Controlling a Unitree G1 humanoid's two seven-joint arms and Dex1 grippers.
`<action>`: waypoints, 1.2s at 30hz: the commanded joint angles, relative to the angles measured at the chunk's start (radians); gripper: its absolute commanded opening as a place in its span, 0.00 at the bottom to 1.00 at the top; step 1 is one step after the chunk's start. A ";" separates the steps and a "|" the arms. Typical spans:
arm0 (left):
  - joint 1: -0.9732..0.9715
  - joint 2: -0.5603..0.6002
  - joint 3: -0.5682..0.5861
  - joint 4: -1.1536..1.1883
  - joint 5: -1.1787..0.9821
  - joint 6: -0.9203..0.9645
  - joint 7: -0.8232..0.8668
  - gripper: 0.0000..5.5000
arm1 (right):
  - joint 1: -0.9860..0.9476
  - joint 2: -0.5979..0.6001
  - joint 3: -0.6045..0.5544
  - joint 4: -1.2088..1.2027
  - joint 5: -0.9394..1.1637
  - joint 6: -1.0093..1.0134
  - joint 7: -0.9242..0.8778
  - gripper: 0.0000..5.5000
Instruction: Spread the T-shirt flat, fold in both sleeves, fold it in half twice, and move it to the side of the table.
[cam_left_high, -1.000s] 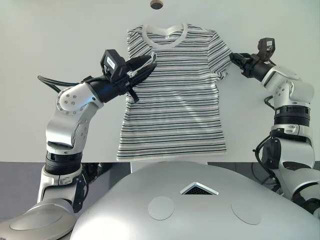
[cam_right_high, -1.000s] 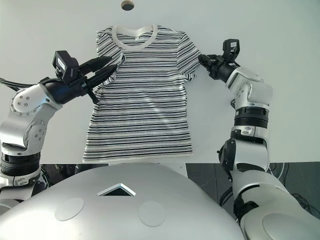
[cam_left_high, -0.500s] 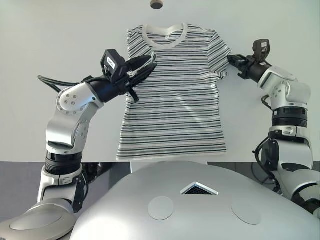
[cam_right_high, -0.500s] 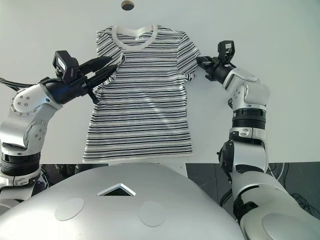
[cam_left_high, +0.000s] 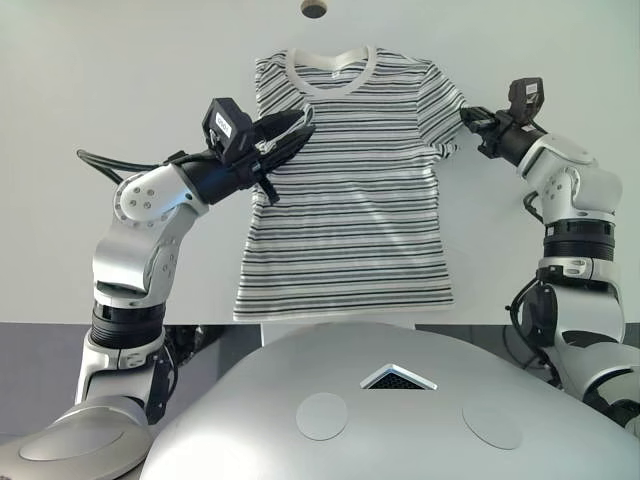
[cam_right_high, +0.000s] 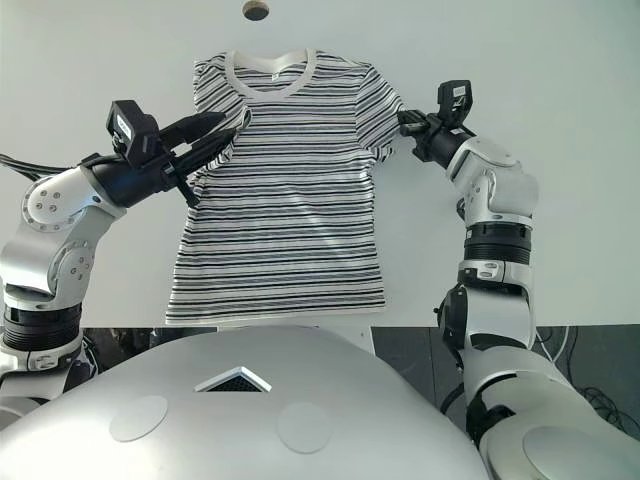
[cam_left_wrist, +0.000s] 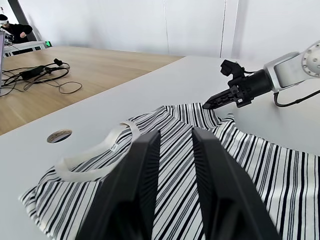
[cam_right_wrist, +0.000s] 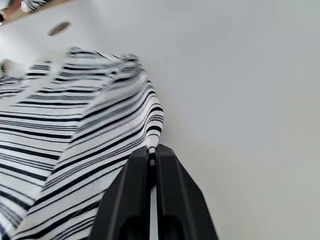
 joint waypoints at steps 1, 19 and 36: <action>-0.004 0.004 0.003 0.000 0.011 0.010 0.014 0.21 | 0.031 0.019 0.062 -0.142 -0.044 0.015 -0.044 0.00; -0.022 -0.016 -0.026 0.014 0.026 0.001 0.027 0.21 | -0.098 0.232 0.313 -0.183 -0.203 0.021 -0.163 0.00; 0.003 -0.035 0.022 0.038 0.149 -0.195 0.079 0.21 | 0.043 0.152 0.393 -0.381 -0.151 0.092 0.067 0.24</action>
